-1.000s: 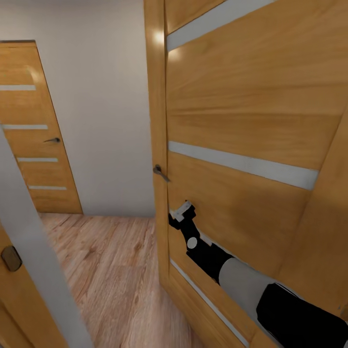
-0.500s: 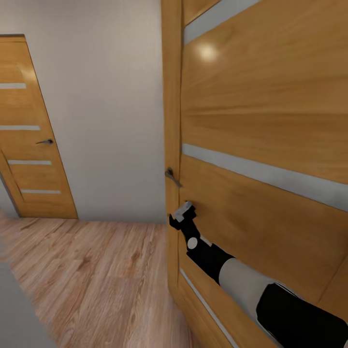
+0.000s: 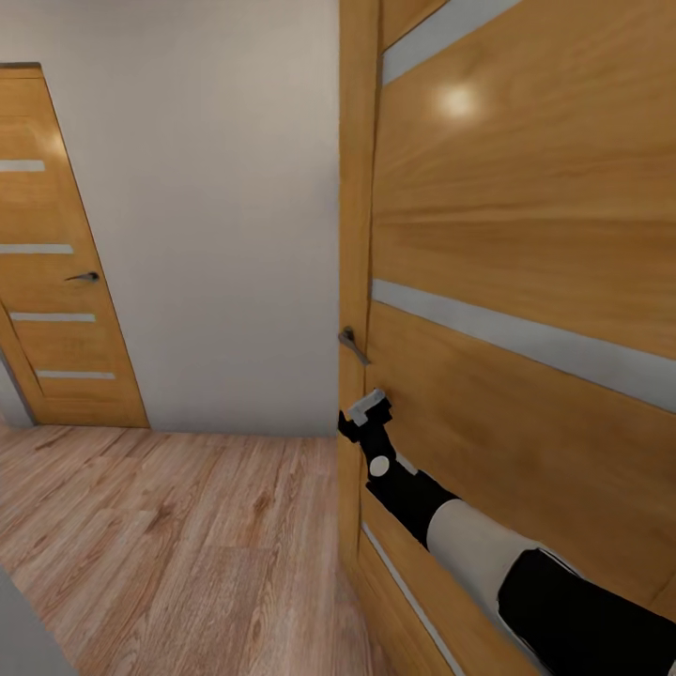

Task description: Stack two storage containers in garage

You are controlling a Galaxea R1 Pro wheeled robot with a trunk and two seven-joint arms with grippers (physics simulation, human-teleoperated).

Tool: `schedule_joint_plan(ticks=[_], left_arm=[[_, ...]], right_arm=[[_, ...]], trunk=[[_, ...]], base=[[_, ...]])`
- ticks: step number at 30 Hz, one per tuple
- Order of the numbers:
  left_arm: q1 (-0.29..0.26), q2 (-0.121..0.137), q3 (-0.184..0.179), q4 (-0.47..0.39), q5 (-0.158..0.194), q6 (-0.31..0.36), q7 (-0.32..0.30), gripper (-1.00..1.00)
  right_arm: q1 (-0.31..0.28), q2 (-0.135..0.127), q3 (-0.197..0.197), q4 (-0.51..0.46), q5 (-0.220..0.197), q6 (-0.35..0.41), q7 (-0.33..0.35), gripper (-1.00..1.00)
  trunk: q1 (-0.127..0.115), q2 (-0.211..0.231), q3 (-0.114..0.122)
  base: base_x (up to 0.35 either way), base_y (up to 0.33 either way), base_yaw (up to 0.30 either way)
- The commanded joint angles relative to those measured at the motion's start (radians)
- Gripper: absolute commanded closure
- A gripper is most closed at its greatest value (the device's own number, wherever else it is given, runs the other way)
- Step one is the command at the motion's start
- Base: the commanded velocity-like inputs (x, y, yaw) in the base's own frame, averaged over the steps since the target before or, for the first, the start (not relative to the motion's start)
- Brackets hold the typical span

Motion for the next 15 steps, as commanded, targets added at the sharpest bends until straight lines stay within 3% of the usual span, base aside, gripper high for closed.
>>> schedule_joint_plan(ticks=[1, 5, 15], left_arm=[[0.000, 0.000, 0.000, 0.000, 0.010, -0.002, 0.000, -1.00], [0.000, 0.000, 0.000, 0.000, 0.011, -0.002, 0.000, -1.00], [0.000, 0.000, 0.001, 0.000, 0.011, -0.002, 0.000, -1.00]], right_arm=[[-0.001, 0.000, -0.021, 0.002, 0.002, 0.004, -0.009, -1.00], [0.000, -0.001, -0.048, 0.001, 0.002, 0.008, -0.009, -1.00], [-0.001, -0.102, -0.115, -0.002, 0.002, 0.010, -0.010, -1.00]], trunk=[[0.000, -0.001, -0.001], [0.000, -0.001, -0.001], [0.000, -0.001, -0.001]], base=[[0.000, 0.000, 0.000], [0.000, 0.000, 0.000], [0.000, 0.000, 0.000]])
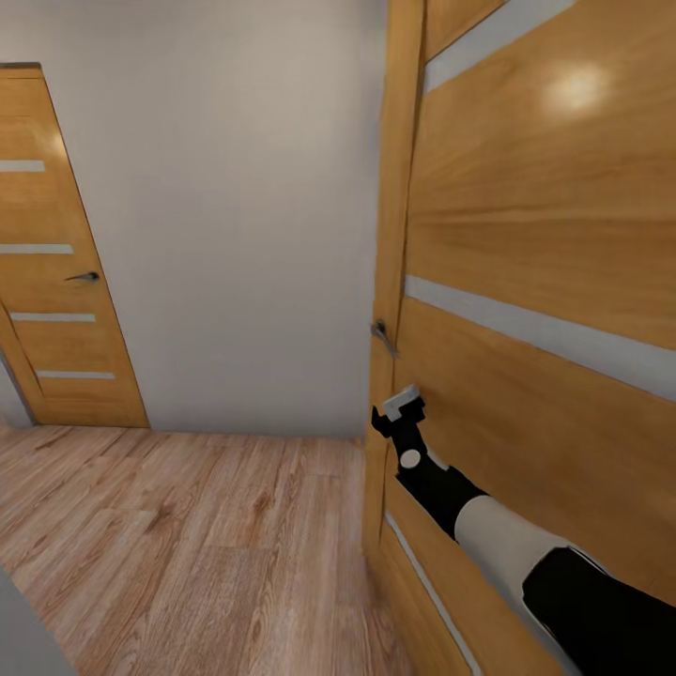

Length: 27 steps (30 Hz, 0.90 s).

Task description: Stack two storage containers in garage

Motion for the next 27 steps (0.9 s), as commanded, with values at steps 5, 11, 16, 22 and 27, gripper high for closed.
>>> schedule_joint_plan(ticks=[5, 11, 16, 22, 27], left_arm=[[0.000, 0.000, 0.001, -0.001, 0.010, -0.003, 0.000, -1.00], [0.000, 0.000, 0.001, -0.001, 0.009, -0.002, 0.000, -1.00], [0.000, 0.000, 0.001, -0.001, 0.010, -0.002, 0.000, -1.00], [0.000, 0.000, 0.000, -0.001, 0.010, -0.003, 0.000, -1.00], [0.000, 0.000, -0.001, -0.001, 0.007, -0.002, 0.000, -1.00]], right_arm=[[-0.002, -0.065, -0.055, 0.001, -0.002, -0.001, -0.012, -1.00], [-0.002, -0.123, -0.077, -0.006, -0.002, -0.001, -0.012, -1.00], [-0.006, -0.164, -0.123, -0.009, -0.002, -0.001, -0.013, -1.00], [-0.007, -0.199, -0.153, -0.010, -0.002, 0.014, -0.013, -1.00], [-0.007, -0.203, -0.156, -0.011, -0.001, 0.017, -0.013, -1.00]], trunk=[[0.000, -0.001, -0.001], [0.000, -0.001, -0.001], [0.000, -0.001, -0.001], [0.000, -0.001, -0.001], [0.000, -0.001, -0.001]], base=[[0.000, 0.000, 0.000], [0.000, 0.000, 0.000], [0.000, 0.000, 0.000], [0.000, 0.000, 0.000], [0.057, 0.000, 0.000]])
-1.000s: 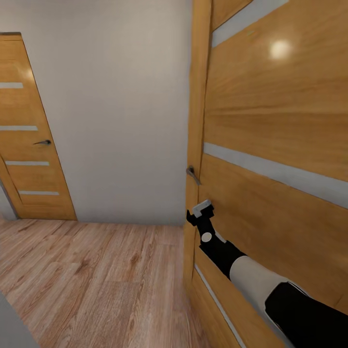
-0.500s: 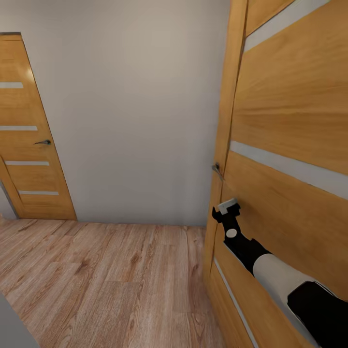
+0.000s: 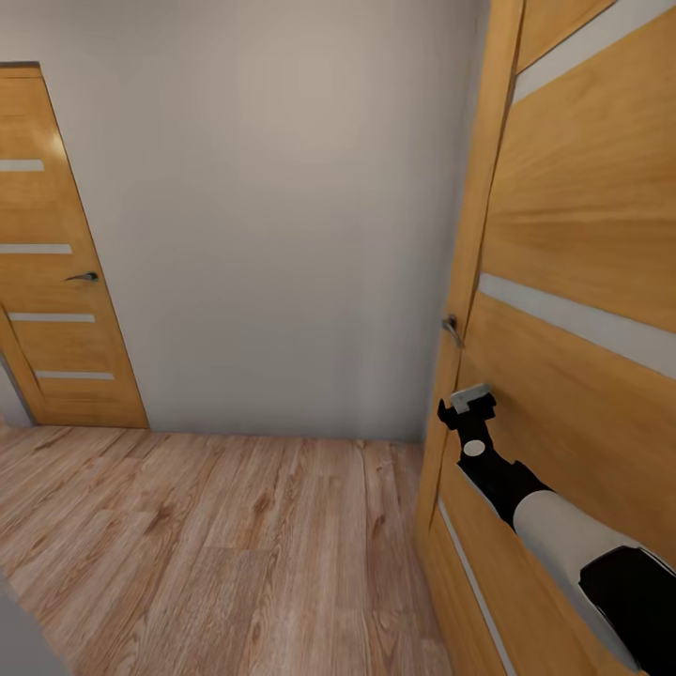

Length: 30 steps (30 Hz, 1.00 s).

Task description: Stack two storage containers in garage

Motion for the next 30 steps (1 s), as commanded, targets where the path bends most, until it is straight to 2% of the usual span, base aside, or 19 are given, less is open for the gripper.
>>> schedule_joint_plan(ticks=[1, 12, 23, 25, 27, 30], left_arm=[[0.000, 0.000, 0.000, 0.000, 0.010, -0.002, 0.000, -1.00], [0.000, 0.000, 0.000, 0.000, 0.011, -0.002, 0.000, -1.00], [0.000, 0.000, 0.000, 0.000, 0.011, -0.002, 0.000, -1.00], [0.000, 0.000, 0.000, 0.000, 0.011, -0.002, 0.000, -1.00], [0.000, 0.000, 0.000, 0.000, 0.011, -0.002, 0.000, -1.00], [0.000, 0.000, 0.000, 0.000, 0.011, -0.002, 0.000, -1.00]], right_arm=[[-0.001, -0.001, -0.001, 0.001, 0.002, 0.001, -0.010, -1.00], [-0.001, -0.001, -0.001, 0.001, 0.003, -0.001, -0.010, -1.00], [-0.001, -0.005, -0.002, 0.001, 0.004, 0.001, -0.010, -1.00], [-0.001, -0.012, -0.002, 0.001, 0.004, 0.001, -0.011, -1.00], [-0.001, -0.035, -0.006, 0.001, 0.004, 0.002, -0.012, -1.00], [-0.001, -0.051, -0.012, 0.001, 0.004, 0.001, -0.013, -1.00]], trunk=[[0.000, 0.000, -0.001], [0.000, 0.000, -0.001], [0.000, 0.000, -0.001], [0.000, 0.000, -0.001], [0.000, 0.000, -0.001], [0.000, 0.000, -0.001]], base=[[0.208, 0.000, 0.000], [0.223, 0.000, 0.000], [0.026, 0.000, 0.000], [0.001, 0.000, 0.000], [0.000, 0.000, 0.000], [0.000, 0.000, 0.000]])
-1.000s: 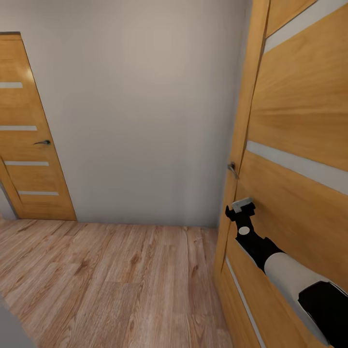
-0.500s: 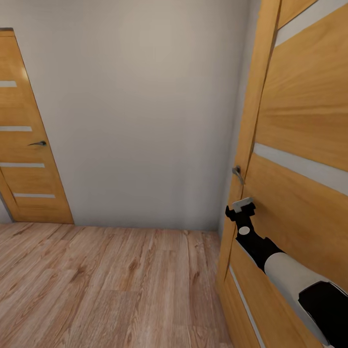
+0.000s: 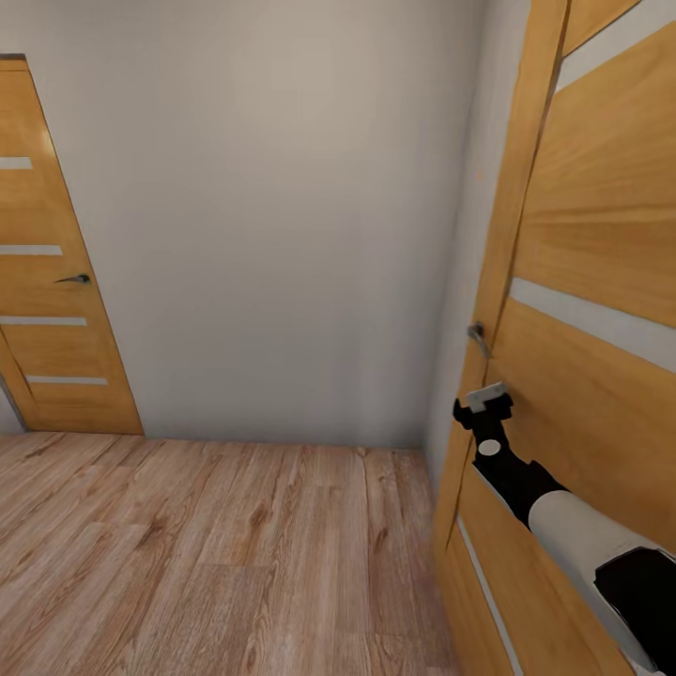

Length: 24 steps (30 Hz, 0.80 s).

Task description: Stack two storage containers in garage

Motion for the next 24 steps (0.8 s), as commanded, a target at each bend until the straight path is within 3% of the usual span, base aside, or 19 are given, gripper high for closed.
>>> schedule_joint_plan(ticks=[1, 8, 13, 21, 24], left_arm=[[0.000, 0.000, 0.000, 0.000, 0.010, -0.002, 0.000, -1.00], [0.000, 0.000, 0.000, 0.000, 0.010, -0.002, 0.000, -1.00], [0.000, 0.000, 0.000, 0.000, 0.010, -0.002, 0.000, -1.00], [0.000, 0.000, 0.000, 0.000, 0.010, -0.002, 0.000, -1.00], [0.000, 0.000, 0.000, 0.000, 0.010, -0.002, 0.000, -1.00]], right_arm=[[-0.001, -0.007, -0.002, 0.001, 0.003, 0.000, -0.008, -1.00], [-0.001, -0.036, -0.014, 0.001, 0.002, 0.000, -0.008, -1.00], [-0.001, -0.065, -0.047, 0.001, 0.001, -0.004, -0.008, -1.00], [-0.001, -0.070, -0.057, 0.001, 0.001, -0.007, -0.008, -1.00], [-0.001, -0.061, -0.055, 0.001, 0.003, -0.005, -0.007, -1.00]], trunk=[[0.000, -0.001, -0.001], [0.000, -0.001, -0.001], [0.000, -0.001, -0.001], [0.000, -0.001, -0.001], [0.000, -0.001, -0.001]], base=[[0.000, 0.000, 0.000], [0.000, 0.000, 0.000], [0.000, 0.000, 0.000], [0.000, 0.000, 0.000], [0.000, 0.000, 0.000]])
